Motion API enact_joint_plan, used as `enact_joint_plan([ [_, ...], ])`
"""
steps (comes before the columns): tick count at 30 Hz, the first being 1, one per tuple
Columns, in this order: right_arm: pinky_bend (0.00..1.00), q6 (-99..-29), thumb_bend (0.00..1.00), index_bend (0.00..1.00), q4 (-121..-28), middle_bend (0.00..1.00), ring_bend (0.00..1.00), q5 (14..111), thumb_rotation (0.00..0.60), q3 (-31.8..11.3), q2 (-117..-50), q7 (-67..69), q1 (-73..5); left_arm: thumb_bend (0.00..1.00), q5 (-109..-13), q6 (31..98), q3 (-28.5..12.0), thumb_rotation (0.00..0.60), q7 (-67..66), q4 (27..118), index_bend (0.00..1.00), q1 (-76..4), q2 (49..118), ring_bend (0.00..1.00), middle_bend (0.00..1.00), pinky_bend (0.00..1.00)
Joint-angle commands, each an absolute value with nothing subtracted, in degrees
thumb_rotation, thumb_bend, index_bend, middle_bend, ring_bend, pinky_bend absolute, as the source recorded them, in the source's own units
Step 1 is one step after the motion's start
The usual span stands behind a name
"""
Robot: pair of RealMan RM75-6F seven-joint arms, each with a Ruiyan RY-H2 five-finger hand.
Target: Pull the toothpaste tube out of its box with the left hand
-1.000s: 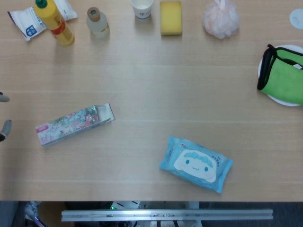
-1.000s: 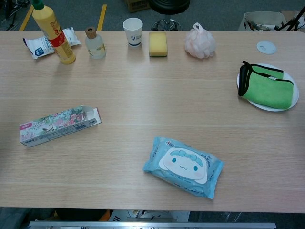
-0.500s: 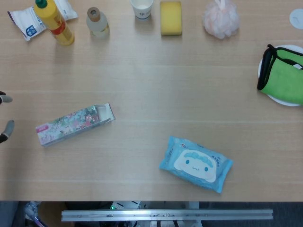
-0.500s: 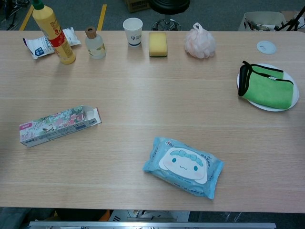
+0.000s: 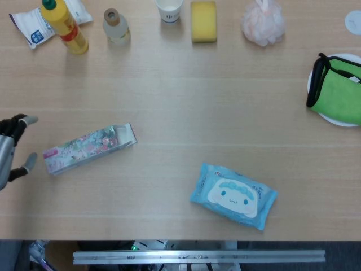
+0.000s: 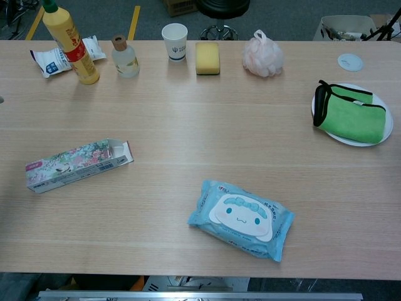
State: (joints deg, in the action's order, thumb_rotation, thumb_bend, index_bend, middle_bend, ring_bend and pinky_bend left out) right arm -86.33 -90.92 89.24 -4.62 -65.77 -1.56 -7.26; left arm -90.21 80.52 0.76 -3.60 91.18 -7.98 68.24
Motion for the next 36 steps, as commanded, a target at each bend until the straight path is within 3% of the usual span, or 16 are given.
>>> enact_joint_plan([
  [1, 0.39, -86.7, 0.24, 0.39, -90.8, 0.37, 0.25, 89.4, 0.6, -4.9, -65.5, -1.1, -7.3, 0.28, -90.5, 79.2, 1.4, 0.6, -3.6, 91.7, 0.21, -8.6, 68.3, 0.29, 0.24, 0.41],
  [8, 0.35, -88.0, 0.19, 0.39, -91.1, 0.37, 0.25, 89.7, 0.6, -5.9, -65.1, -0.2, -7.5, 0.25, -91.0, 76.9, 2.1, 0.6, -3.0, 92.5, 0.09, -9.8, 68.9, 0.22, 0.16, 0.34],
  [21, 0.33, -88.2, 0.16, 0.39, -90.5, 0.35, 0.24, 88.3, 0.6, -7.2, -64.5, 2.3, -7.8, 0.18, -89.7, 72.3, 3.2, 0.6, -7.4, 96.7, 0.08, -11.7, 69.7, 0.14, 0.08, 0.27],
  [36, 0.33, -88.6, 0.16, 0.39, -88.1, 0.35, 0.24, 87.5, 0.6, -7.2, -64.8, 5.9, -7.2, 0.17, -80.2, 65.6, 1.2, 0.6, -16.5, 95.3, 0.05, -14.5, 75.7, 0.11, 0.05, 0.22],
])
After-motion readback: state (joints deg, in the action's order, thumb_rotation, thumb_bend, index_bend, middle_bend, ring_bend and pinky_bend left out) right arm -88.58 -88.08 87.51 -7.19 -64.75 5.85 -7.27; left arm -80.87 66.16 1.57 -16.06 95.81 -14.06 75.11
